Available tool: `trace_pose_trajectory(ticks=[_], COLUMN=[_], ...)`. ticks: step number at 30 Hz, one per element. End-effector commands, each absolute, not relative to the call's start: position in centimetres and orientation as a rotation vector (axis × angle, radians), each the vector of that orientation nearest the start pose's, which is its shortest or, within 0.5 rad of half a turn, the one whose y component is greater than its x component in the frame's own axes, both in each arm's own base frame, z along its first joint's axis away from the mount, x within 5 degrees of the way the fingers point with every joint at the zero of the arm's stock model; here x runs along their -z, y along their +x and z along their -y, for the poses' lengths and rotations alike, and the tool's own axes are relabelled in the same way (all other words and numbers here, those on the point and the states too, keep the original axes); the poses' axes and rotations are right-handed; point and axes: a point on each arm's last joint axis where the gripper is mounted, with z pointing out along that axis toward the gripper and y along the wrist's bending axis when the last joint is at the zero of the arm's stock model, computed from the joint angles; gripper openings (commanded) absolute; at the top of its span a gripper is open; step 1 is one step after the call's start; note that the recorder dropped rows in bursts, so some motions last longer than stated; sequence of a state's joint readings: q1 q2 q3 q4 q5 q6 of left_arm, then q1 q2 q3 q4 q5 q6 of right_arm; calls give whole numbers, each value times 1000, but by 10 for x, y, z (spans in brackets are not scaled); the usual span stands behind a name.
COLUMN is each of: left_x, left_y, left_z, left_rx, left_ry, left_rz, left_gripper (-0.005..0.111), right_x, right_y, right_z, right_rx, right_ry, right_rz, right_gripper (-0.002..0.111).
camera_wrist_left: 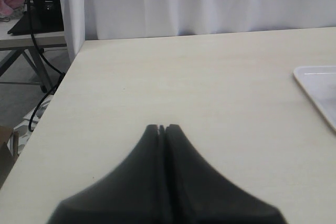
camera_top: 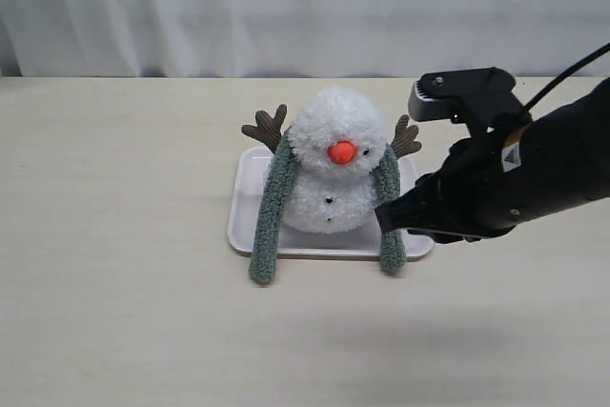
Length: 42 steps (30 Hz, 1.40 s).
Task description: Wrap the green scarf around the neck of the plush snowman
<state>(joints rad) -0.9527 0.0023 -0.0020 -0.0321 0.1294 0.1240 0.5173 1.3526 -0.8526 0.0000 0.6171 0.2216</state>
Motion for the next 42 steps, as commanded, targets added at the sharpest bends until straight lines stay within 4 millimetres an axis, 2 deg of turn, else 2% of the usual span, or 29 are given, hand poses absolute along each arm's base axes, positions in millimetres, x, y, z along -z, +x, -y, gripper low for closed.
trace_pose_trajectory(ticks=[1,7,16,22,26,30,34,39,42], left_x=[-204,-204,-204,-204,-204,-204,-204,-204,-204], left_y=[32,32,32,32,32,32,32,32,32], left_z=[46,46,46,46,46,46,46,46,46], left_rx=[685,685,685,685,685,685,685,685,685], left_ry=[805,805,805,805,805,805,805,805,805], left_rz=[-1410,-1410,-1410,-1410,-1410,-1410,-1410,-1410,-1410], left_gripper=[0,0,0,0,0,0,0,0,0], right_x=[-265,-285,-331,-363,-379,-387,-389,-387,-387], right_y=[212,188,145,98,59,20,-10,-37,-37], right_z=[-119,-106,-81,-54,-33,-10,8,26,27], right_rx=[-263,-292,-343,-360,-365,-378,-367,-338,-311], right_ry=[-420,-437,-441,-452,-449,-420,-384,-350,-351], right_rz=[-2521,-2401,-2150,-1925,-1739,-1563,-1412,-1284,-1281], right_gripper=[17,4,4,4,4,4,4,4,4])
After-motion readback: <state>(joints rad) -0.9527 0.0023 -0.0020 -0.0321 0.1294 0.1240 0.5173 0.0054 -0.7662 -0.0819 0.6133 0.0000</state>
